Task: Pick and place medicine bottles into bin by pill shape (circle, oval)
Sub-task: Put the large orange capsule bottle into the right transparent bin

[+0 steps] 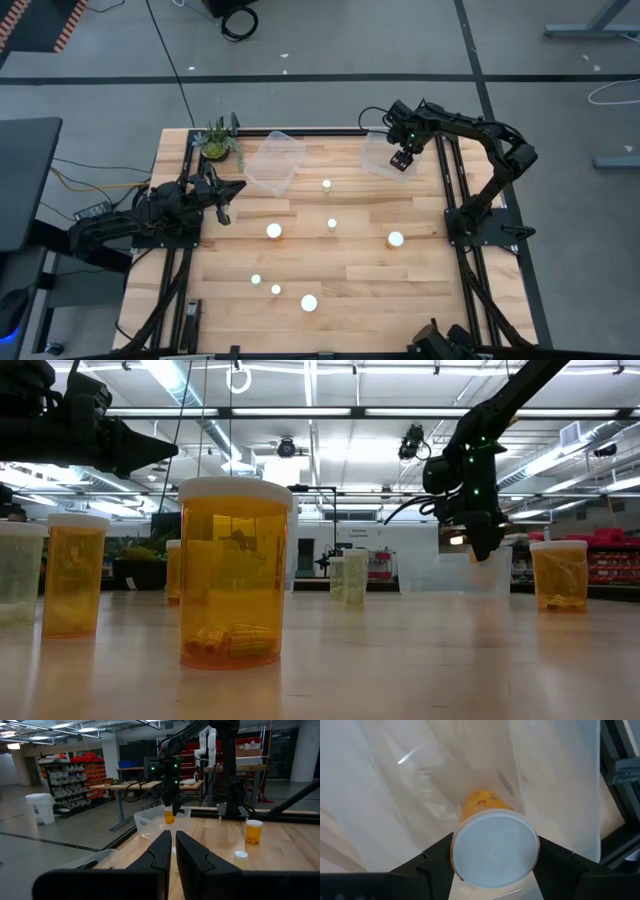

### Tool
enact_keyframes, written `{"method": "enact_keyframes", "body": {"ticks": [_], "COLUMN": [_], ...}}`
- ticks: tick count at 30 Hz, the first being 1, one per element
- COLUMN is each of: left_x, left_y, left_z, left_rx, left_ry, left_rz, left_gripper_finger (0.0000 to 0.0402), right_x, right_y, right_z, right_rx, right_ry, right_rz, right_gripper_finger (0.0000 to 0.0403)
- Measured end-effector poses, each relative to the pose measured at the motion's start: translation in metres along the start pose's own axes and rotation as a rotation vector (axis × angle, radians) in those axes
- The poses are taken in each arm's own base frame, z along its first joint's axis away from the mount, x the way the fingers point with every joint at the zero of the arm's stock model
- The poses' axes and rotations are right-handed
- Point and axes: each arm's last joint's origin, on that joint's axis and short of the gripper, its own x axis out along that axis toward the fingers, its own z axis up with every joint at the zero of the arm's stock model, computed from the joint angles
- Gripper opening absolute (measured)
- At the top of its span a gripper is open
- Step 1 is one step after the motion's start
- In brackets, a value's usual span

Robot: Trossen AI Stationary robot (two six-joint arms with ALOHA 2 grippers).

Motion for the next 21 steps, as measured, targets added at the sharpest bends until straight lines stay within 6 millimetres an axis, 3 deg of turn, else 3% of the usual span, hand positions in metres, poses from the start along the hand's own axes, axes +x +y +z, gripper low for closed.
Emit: {"method": "enact_keyframes", "body": {"ticks": [16, 21], "left_x": [0.0000, 0.0000], "left_y": [0.0000, 0.0000], "left_z": [0.0000, 0.0001], "left_rx": [0.000, 0.000], "left_ry": [0.000, 0.000], "left_rz": [0.000, 0.000], "left_gripper_finger": [0.0033, 0.0036], "right_x": [0.0003, 0.0003], "right_y": [-0.0041, -0.0041], "right_z": [-0.0007, -0.0008], "right_rx": [0.026, 0.018], "right_ry": [0.009, 0.010], "right_rz": [-0.053, -0.056], "right_gripper_finger": [0.0238, 0.0258]}}
